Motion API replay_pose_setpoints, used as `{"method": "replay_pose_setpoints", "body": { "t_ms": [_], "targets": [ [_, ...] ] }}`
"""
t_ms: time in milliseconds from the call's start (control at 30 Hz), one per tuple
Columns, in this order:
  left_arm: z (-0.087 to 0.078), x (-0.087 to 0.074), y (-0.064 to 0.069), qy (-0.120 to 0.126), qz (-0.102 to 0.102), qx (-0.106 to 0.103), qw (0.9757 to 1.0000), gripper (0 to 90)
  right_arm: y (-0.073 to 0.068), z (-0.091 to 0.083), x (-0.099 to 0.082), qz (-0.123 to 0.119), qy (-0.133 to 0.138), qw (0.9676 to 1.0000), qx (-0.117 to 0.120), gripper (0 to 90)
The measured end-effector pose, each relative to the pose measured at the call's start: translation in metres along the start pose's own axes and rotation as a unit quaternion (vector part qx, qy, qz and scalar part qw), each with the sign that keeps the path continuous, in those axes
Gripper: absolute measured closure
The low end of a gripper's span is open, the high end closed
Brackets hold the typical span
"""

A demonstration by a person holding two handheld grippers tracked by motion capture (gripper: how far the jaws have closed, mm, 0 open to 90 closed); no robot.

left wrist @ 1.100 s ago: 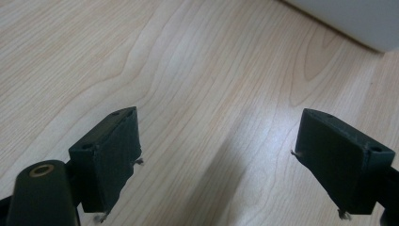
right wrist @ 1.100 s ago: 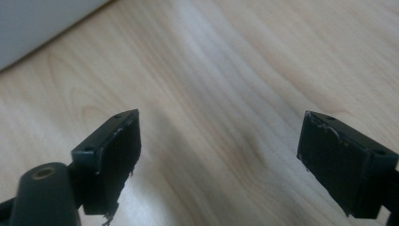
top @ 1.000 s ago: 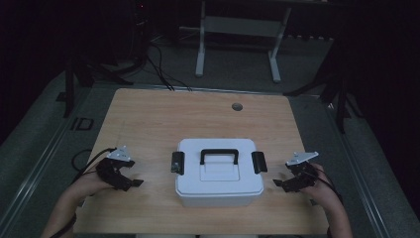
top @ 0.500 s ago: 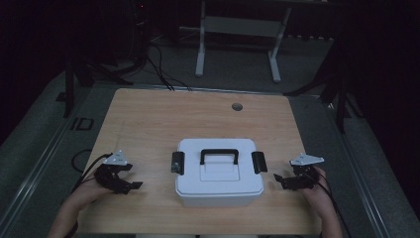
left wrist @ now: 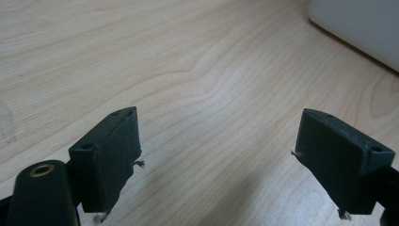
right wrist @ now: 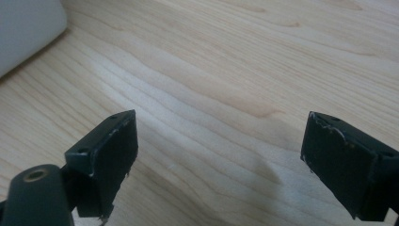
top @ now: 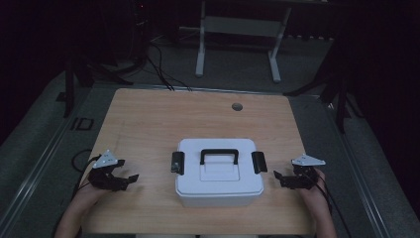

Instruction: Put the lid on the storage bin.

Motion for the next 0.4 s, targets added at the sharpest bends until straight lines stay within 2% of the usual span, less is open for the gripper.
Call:
{"method": "replay_pose_setpoints", "body": {
  "t_ms": [100,233,400],
  "targets": [
    [0.0005,-0.0013,0.0012,0.001,0.000,0.000,1.0000,14.8,0.0001,0.0004,-0.0018,0.002,0.000,1.0000,-0.004,11.2],
    [0.0026,-0.0054,0.0021,-0.001,-0.004,-0.006,1.0000,14.9,0.0036,-0.0035,-0.0010,0.025,0.020,0.9995,0.003,11.2],
    [0.0069,-0.0096,0.0048,-0.012,-0.003,-0.011,0.9999,14.9,0.0041,-0.0037,-0.0021,0.025,0.022,0.9994,0.006,11.2]
  ]
}}
Point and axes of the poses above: each handheld gripper's, and its own axes: z roughly forward along the jaws, x roughly out of its top, y roughly to its right, the point moved 2 cm from there along z, roughly forward along the jaws, and after that the axes turned 11 degrees about -x, right-handed, at the moved point
